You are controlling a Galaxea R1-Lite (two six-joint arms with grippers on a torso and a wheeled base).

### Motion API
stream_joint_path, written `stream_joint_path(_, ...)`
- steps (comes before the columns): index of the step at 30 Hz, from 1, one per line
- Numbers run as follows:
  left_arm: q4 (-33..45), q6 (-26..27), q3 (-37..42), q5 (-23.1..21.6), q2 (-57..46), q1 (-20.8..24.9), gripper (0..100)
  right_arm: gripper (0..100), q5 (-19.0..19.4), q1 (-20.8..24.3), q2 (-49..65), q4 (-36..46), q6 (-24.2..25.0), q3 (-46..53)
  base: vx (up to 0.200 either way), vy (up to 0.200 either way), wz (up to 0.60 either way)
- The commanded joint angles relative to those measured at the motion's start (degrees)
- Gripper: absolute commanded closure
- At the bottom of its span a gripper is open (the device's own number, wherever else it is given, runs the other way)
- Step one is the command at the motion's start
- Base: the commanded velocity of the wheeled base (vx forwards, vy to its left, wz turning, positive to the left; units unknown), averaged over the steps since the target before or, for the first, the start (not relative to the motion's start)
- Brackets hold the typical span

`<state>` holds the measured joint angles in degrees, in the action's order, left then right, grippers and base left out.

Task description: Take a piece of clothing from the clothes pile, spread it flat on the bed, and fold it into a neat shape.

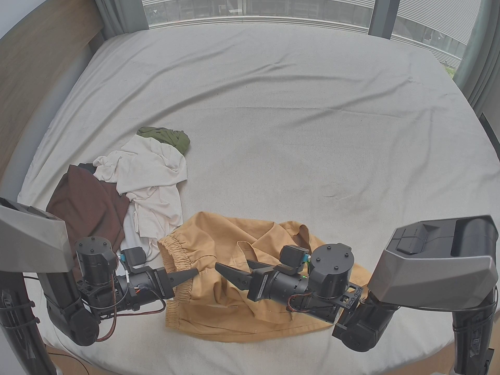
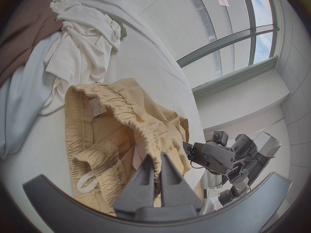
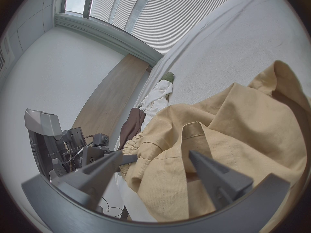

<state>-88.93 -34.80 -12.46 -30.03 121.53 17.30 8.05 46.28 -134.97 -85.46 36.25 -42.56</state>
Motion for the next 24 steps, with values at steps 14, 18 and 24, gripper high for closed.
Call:
stream_joint_path(14, -0.01, 0.00, -0.46, 0.05, 0.20, -0.16, 100, 100, 0.30, -1.71, 9.03, -0.68, 1.10, 8.19, 0.000, 0.000, 0.00)
stream_joint_path(18, -0.01, 0.00, -0.46, 0.05, 0.29, -0.16, 100, 100, 0.74, -2.77, 11.58, -0.59, 1.27, 11.97, 0.000, 0.000, 0.00)
stream_joint_path(24, -0.01, 0.00, -0.46, 0.05, 0.11, -0.34, 100, 100, 3.64, -3.56, 12.37, -0.76, 1.27, 17.42, 0.000, 0.000, 0.00)
